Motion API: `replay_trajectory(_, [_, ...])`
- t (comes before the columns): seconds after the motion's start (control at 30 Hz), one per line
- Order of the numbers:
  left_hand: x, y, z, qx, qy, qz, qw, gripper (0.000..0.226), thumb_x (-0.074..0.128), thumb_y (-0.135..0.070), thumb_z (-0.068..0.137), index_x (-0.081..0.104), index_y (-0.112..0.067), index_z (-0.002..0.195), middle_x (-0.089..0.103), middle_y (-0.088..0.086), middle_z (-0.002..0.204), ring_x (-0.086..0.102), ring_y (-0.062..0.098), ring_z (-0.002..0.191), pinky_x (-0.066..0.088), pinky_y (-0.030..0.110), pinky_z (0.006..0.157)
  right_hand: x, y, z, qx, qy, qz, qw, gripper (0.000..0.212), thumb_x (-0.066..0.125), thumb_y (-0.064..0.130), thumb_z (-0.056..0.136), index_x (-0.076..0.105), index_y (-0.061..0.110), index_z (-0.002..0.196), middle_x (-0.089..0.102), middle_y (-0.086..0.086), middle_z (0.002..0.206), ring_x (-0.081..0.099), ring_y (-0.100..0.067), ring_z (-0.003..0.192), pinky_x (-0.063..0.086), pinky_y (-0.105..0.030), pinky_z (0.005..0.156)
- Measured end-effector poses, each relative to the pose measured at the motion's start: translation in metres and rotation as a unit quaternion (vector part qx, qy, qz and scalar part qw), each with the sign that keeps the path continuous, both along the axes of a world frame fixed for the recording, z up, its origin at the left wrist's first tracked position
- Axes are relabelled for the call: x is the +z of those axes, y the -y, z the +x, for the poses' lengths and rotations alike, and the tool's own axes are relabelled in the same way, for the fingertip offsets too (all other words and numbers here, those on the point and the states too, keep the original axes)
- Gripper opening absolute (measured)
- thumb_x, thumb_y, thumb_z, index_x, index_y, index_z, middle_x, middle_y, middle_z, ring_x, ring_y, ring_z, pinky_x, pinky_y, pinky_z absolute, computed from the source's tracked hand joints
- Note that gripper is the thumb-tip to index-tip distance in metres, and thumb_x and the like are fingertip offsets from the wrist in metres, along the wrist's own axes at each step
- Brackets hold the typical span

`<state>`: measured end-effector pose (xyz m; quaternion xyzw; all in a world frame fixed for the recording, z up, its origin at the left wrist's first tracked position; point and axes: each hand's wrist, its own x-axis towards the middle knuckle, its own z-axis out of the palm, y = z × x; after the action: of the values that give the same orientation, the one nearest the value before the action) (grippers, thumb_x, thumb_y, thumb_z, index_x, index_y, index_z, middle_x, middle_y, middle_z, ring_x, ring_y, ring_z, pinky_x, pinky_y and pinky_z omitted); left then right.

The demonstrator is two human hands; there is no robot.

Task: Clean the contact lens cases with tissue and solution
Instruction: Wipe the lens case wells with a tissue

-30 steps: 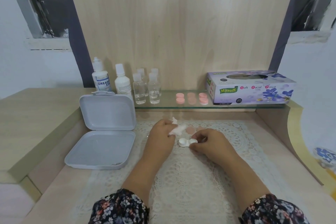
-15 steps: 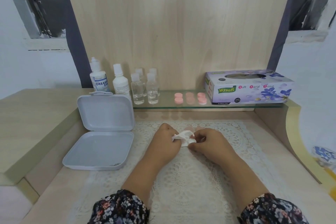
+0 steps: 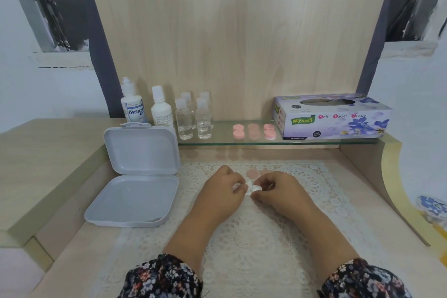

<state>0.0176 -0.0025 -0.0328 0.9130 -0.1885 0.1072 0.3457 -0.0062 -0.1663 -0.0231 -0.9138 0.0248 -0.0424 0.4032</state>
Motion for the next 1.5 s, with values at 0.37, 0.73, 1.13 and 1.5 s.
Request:
replay_trajectory(0.37, [-0.003, 0.012, 0.005, 0.011, -0.011, 0.101, 0.995, 0.027, 0.055, -0.031, 0.096, 0.068, -0.010, 0.106, 0.049, -0.002, 0.113, 0.045, 0.014, 0.107, 0.043, 0.031, 0.089, 0.001, -0.003, -0.001, -0.011, 0.000, 0.000, 1.000, 0.009, 0.076, 0.027, 0.074, 0.070, 0.028, 0.081, 0.068, 0.009, 0.073, 0.064, -0.006, 0.069, 0.052, -0.026, 0.065])
replay_trajectory(0.73, [0.008, 0.003, 0.004, 0.050, 0.005, -0.142, 0.989, 0.016, 0.061, -0.016, 0.092, 0.071, -0.013, 0.103, 0.058, -0.005, 0.100, 0.053, 0.009, 0.093, 0.036, 0.007, 0.076, 0.004, -0.003, -0.003, -0.013, -0.008, 0.002, 1.000, 0.009, 0.076, 0.024, 0.075, 0.069, 0.029, 0.078, 0.067, 0.008, 0.073, 0.064, -0.009, 0.069, 0.055, -0.032, 0.068])
replay_trajectory(1.13, [0.020, 0.026, -0.023, 0.037, 0.060, 0.183, 0.981, 0.036, 0.043, 0.001, 0.090, 0.049, -0.013, 0.123, 0.055, 0.006, 0.111, 0.038, 0.016, 0.089, 0.035, 0.024, 0.072, 0.005, -0.003, -0.006, -0.013, 0.001, -0.001, 1.000, 0.012, 0.075, 0.024, 0.074, 0.068, 0.030, 0.081, 0.066, 0.010, 0.075, 0.064, -0.007, 0.072, 0.056, -0.031, 0.071])
replay_trajectory(1.5, [0.011, 0.006, -0.001, 0.080, -0.093, -0.317, 0.941, 0.017, 0.060, -0.004, 0.088, 0.058, -0.020, 0.087, 0.061, -0.007, 0.091, 0.057, 0.007, 0.079, 0.047, 0.018, 0.062, 0.003, -0.002, -0.003, -0.013, -0.013, 0.004, 1.000, 0.010, 0.076, 0.026, 0.073, 0.071, 0.030, 0.082, 0.068, 0.011, 0.075, 0.063, -0.004, 0.070, 0.053, -0.028, 0.069])
